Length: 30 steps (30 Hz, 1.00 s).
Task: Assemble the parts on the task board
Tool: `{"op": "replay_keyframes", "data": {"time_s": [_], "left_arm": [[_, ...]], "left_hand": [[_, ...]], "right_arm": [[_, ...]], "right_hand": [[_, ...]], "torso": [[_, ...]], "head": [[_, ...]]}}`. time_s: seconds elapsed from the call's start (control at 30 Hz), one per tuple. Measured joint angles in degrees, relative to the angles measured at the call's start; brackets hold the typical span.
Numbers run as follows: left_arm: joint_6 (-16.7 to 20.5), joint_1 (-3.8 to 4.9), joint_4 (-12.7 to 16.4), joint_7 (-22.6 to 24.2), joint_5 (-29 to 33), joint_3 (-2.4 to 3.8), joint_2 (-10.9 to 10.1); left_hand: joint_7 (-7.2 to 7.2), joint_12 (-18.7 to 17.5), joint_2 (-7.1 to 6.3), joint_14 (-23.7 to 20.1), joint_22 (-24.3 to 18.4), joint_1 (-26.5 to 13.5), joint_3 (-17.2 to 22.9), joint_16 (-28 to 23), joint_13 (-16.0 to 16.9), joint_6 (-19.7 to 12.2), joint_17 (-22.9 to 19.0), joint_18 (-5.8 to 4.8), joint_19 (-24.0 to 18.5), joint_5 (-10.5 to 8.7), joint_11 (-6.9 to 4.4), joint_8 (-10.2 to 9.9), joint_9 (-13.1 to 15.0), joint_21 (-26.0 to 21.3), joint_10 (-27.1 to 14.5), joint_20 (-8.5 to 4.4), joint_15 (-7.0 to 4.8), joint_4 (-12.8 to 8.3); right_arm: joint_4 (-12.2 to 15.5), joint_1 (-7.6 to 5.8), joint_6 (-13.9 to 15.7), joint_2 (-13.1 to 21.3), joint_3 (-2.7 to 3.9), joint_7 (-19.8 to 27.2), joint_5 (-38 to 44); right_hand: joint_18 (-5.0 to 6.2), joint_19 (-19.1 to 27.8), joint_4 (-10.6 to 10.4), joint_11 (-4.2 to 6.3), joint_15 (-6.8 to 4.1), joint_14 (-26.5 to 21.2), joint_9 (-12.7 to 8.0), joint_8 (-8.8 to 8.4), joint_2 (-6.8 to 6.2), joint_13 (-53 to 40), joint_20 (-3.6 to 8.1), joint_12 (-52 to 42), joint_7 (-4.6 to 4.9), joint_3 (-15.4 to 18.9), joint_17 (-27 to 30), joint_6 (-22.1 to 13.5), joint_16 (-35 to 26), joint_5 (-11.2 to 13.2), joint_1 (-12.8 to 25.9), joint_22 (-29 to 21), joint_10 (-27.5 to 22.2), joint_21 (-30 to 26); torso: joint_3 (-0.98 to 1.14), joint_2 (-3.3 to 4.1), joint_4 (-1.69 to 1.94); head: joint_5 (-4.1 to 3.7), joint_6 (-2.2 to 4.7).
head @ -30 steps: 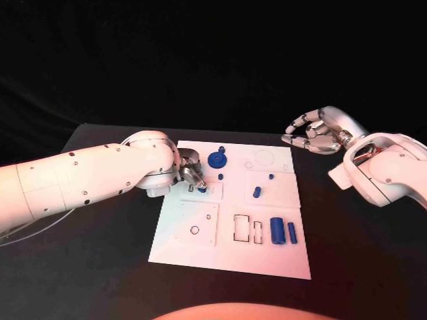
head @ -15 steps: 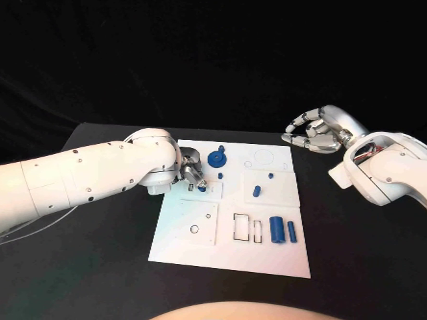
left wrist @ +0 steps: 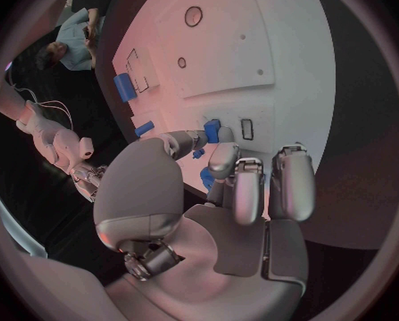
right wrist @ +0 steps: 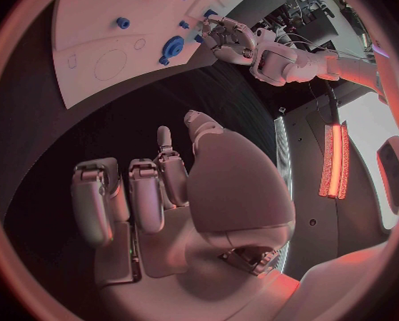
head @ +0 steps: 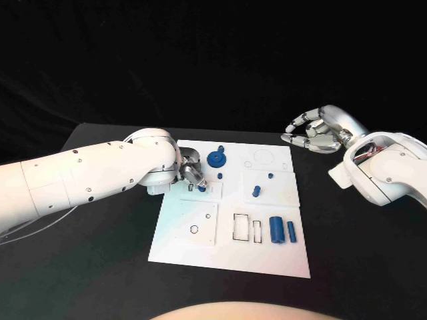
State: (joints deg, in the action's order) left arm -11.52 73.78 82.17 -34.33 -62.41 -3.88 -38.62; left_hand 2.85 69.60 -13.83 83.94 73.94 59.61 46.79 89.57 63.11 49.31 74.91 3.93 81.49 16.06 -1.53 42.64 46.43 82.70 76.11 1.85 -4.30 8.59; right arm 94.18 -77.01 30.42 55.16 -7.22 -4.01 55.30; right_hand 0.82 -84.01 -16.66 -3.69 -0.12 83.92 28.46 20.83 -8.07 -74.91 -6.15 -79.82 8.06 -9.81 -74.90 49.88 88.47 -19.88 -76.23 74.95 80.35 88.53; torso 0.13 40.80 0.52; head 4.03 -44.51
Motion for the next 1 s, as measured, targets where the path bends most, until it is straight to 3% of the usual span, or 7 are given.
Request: {"op": "replay_keyframes", "data": {"time_s": [0.1,0.17,0.77,1.0], "left_arm": [[0.02,-0.01,-0.09,-0.09,0.00,-0.02,0.00],[0.02,-0.07,-0.09,-0.15,0.02,-0.09,-0.01],[0.97,-0.23,0.02,-0.22,0.20,-0.14,-0.23],[1.71,-0.26,0.96,-0.24,0.26,0.45,-1.15]], "left_hand": [[-0.55,0.00,-0.25,0.00,0.13,-2.58,-0.61,0.00,0.16,1.16,0.00,0.00,0.00,-0.10,0.00,-0.66,-0.51,0.00,0.00,0.00,0.00,-0.40],[-0.89,0.00,-0.37,0.00,0.20,-3.24,-2.91,0.00,0.27,1.89,0.00,0.00,0.00,-0.08,0.00,-0.73,-0.68,0.00,0.00,0.00,0.00,0.85],[-0.41,0.28,-0.28,0.00,0.67,-3.61,-10.79,0.00,0.67,2.20,0.00,0.00,0.41,-0.07,0.01,-1.66,-1.01,0.00,-0.01,-0.41,0.00,5.36],[-0.41,0.28,-0.28,0.00,0.75,-3.61,-13.61,0.00,0.80,2.20,0.00,0.00,0.41,-0.07,0.01,-1.95,-1.01,0.00,-0.02,-0.41,0.01,7.27]], "right_arm": [[0.00,0.00,0.03,0.01,0.00,0.00,0.00],[-0.01,0.00,0.04,0.02,0.00,0.00,0.00],[-0.03,0.00,0.25,0.11,0.00,0.09,0.00],[-0.20,0.00,0.42,0.12,0.00,0.11,0.00]], "right_hand": [[0.00,0.00,0.00,0.00,0.00,0.00,0.00,0.00,0.00,0.00,0.00,0.00,0.00,0.00,0.00,0.00,0.00,0.00,0.00,0.00,0.00,0.00],[0.00,0.00,0.00,0.00,0.00,0.00,0.06,0.00,-0.14,0.00,0.00,0.00,0.00,0.00,0.00,0.00,0.00,0.00,0.14,-0.01,0.00,0.00],[0.00,0.00,0.00,0.00,0.00,0.00,0.12,0.00,0.02,0.01,0.00,0.00,0.00,0.00,-0.04,0.00,0.00,0.01,0.47,-0.02,0.00,0.00],[0.00,0.00,0.00,0.00,0.00,0.00,0.12,0.00,-0.22,0.01,0.00,0.00,0.00,0.00,-0.04,0.00,0.00,0.01,0.69,-0.02,0.00,0.00]], "torso": [[0.00,-0.01,0.02],[0.01,-0.01,0.03],[-0.03,0.04,-0.02],[-0.03,0.03,-0.02]], "head": [[0.00,0.01],[0.00,0.01],[-0.16,0.08],[-0.18,0.17]]}}
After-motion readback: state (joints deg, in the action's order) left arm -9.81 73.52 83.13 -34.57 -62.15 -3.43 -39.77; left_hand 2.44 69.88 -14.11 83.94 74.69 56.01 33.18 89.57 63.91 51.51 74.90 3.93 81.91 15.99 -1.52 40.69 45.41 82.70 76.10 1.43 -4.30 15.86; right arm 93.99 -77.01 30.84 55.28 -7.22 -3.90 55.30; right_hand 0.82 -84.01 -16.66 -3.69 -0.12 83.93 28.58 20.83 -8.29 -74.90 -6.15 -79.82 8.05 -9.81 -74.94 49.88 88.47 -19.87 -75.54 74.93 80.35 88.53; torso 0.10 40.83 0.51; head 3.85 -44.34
